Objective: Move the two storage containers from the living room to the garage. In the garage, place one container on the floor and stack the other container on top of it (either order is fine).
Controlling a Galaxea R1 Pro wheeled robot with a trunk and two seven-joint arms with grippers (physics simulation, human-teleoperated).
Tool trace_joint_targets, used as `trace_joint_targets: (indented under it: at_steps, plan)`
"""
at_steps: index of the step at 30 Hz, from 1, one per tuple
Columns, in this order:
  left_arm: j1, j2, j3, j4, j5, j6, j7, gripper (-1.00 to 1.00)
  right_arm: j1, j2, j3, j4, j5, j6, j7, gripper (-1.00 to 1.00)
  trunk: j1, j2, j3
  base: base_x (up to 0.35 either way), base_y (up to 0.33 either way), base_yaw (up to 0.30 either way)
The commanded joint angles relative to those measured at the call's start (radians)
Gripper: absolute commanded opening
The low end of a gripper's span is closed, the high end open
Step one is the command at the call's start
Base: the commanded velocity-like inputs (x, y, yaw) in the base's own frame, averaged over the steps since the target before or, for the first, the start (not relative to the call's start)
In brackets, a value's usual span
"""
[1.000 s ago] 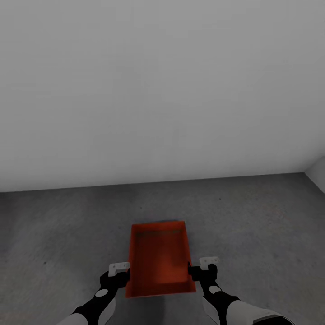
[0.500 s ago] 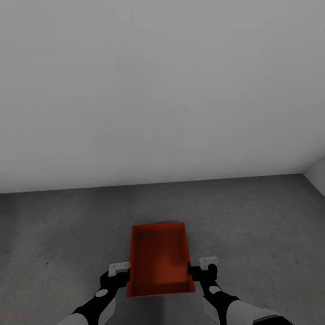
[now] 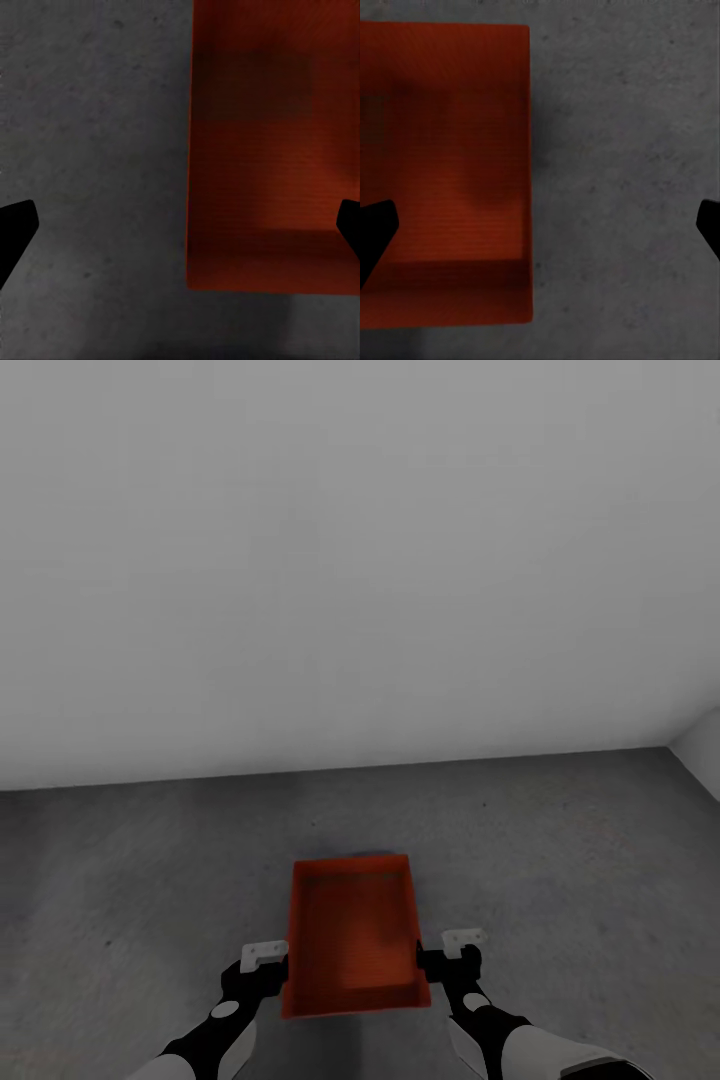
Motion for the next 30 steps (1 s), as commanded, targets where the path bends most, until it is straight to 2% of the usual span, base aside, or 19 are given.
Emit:
trace_joint_targets:
  at_steps: [1,6,10,16,25,30]
  plan:
    - [-0.001,0.000,-0.007,0.001,0.010,-0.004,0.004,1.00,-0.001,0.001,0.008,0.001,-0.002,-0.002,-0.006,1.00,-0.004,0.007,0.003,0.000,0.000,0.000]
    - [-0.001,0.000,-0.007,0.001,0.010,-0.004,0.004,1.00,-0.001,0.001,0.008,0.001,-0.001,-0.002,-0.006,1.00,-0.023,0.042,0.018,0.000,0.000,0.000]
    - [-0.001,0.000,-0.007,0.002,0.010,-0.013,0.004,1.00,-0.001,0.001,0.008,0.001,-0.001,-0.002,-0.006,1.00,-0.023,0.042,0.018,0.000,0.000,0.000]
    - [-0.001,-0.001,-0.007,0.017,0.010,-0.094,0.005,1.00,-0.001,0.000,0.008,0.001,-0.002,-0.002,-0.006,1.00,-0.023,0.042,0.018,0.000,0.000,0.000]
    - [-0.001,0.000,-0.007,0.018,0.010,-0.103,0.005,1.00,-0.001,0.001,0.008,0.001,-0.001,-0.003,-0.006,1.00,-0.023,0.042,0.018,-0.006,0.000,0.000]
    - [-0.001,0.000,-0.006,0.018,0.016,-0.101,0.005,1.00,-0.001,0.001,0.008,0.001,-0.001,-0.003,-0.006,1.00,-0.023,0.042,0.018,-0.188,0.000,0.000]
